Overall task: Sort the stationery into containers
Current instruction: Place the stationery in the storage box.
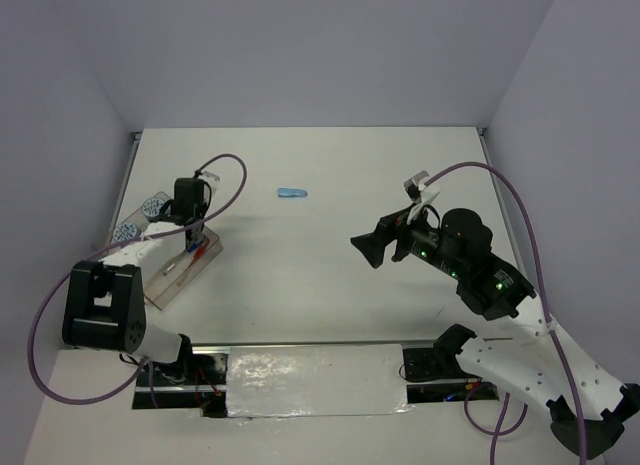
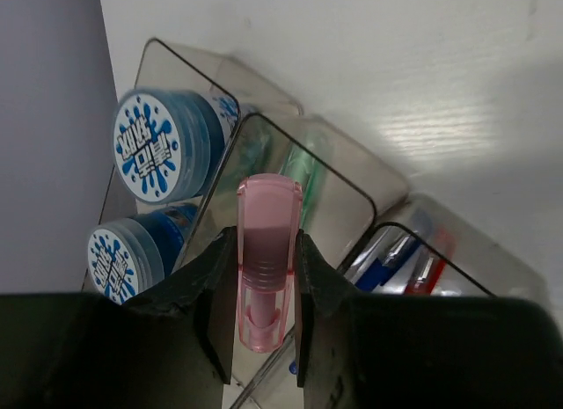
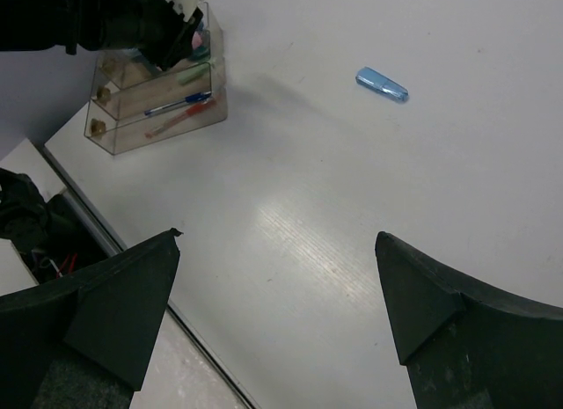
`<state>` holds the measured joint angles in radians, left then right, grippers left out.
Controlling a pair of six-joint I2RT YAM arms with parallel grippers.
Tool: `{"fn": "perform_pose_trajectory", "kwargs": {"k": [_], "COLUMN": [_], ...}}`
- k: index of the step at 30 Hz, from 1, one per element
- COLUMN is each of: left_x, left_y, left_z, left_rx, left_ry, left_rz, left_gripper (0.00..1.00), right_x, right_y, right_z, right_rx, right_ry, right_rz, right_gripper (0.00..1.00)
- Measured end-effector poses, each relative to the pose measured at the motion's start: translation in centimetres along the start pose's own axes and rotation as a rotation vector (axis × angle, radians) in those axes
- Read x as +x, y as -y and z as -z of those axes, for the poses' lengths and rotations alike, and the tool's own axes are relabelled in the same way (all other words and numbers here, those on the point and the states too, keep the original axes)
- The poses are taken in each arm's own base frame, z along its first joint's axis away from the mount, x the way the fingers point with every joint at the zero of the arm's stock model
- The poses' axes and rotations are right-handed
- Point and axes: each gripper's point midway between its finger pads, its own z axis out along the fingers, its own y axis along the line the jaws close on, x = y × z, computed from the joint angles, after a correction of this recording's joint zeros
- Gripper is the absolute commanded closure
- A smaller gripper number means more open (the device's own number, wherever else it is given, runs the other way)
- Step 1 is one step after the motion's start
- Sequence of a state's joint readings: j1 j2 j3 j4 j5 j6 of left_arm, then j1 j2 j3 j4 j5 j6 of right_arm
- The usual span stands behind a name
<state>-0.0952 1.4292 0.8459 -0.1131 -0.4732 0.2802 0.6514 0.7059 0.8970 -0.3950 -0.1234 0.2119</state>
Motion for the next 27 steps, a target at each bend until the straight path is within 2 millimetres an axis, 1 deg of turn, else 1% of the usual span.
{"fn": "perform_pose_trajectory", "kwargs": {"k": [1, 3, 5, 8, 11, 12, 14, 16, 17, 18, 22, 27], "left_x": [0.9, 2.3, 2.6, 2.4, 2.5, 2.6, 2.6, 2.6, 2.6, 2.6, 3.1, 2.0], "left_y": [0.2, -0.1, -0.8, -1.8, -2.7, -2.9, -3.2, -3.4, -3.3, -3.3, -3.1, -4.3], "left_z": [-0.4, -1.3, -2.0, -2.2, -2.2, -2.2, -2.1, -2.2, -2.2, -2.2, -1.8, -0.4], "left_rx": [0.004, -0.008, -0.036, -0.073, -0.103, -0.110, -0.120, -0.126, -0.126, -0.127, -0.123, -0.148], "left_ry": [-0.011, -0.037, -0.039, -0.015, 0.005, 0.007, 0.011, 0.017, 0.019, 0.022, 0.022, 0.080], "left_rz": [-0.012, -0.021, 0.000, 0.032, 0.062, 0.068, 0.079, 0.085, 0.087, 0.090, 0.088, 0.115], "left_gripper": [1.00, 1.00, 1.00, 1.00, 0.90, 0.84, 0.82, 0.68, 0.55, 0.01, 0.01, 0.01], "right_x": [0.1, 0.2, 0.2, 0.2, 0.0, 0.0, -0.1, 0.0, 0.0, -0.1, -0.1, -0.2], "right_y": [0.0, -0.2, -0.4, -0.5, -0.7, -0.8, -0.9, -0.9, -0.9, -0.9, -0.9, -0.9], "right_z": [0.1, 0.2, 0.4, 0.5, 0.5, 0.5, 0.4, 0.4, 0.4, 0.4, 0.4, 0.4], "right_rx": [-0.004, -0.013, -0.023, -0.034, -0.043, -0.046, -0.052, -0.053, -0.053, -0.053, -0.055, -0.056], "right_ry": [-0.001, 0.001, 0.009, 0.013, 0.019, 0.020, 0.020, 0.019, 0.020, 0.022, 0.024, 0.025], "right_rz": [0.001, 0.002, 0.003, 0.005, 0.006, 0.006, 0.007, 0.006, 0.006, 0.007, 0.007, 0.007], "right_gripper": [0.00, 0.00, 0.00, 0.00, 0.00, 0.00, 0.00, 0.00, 0.00, 0.00, 0.00, 0.00]}}
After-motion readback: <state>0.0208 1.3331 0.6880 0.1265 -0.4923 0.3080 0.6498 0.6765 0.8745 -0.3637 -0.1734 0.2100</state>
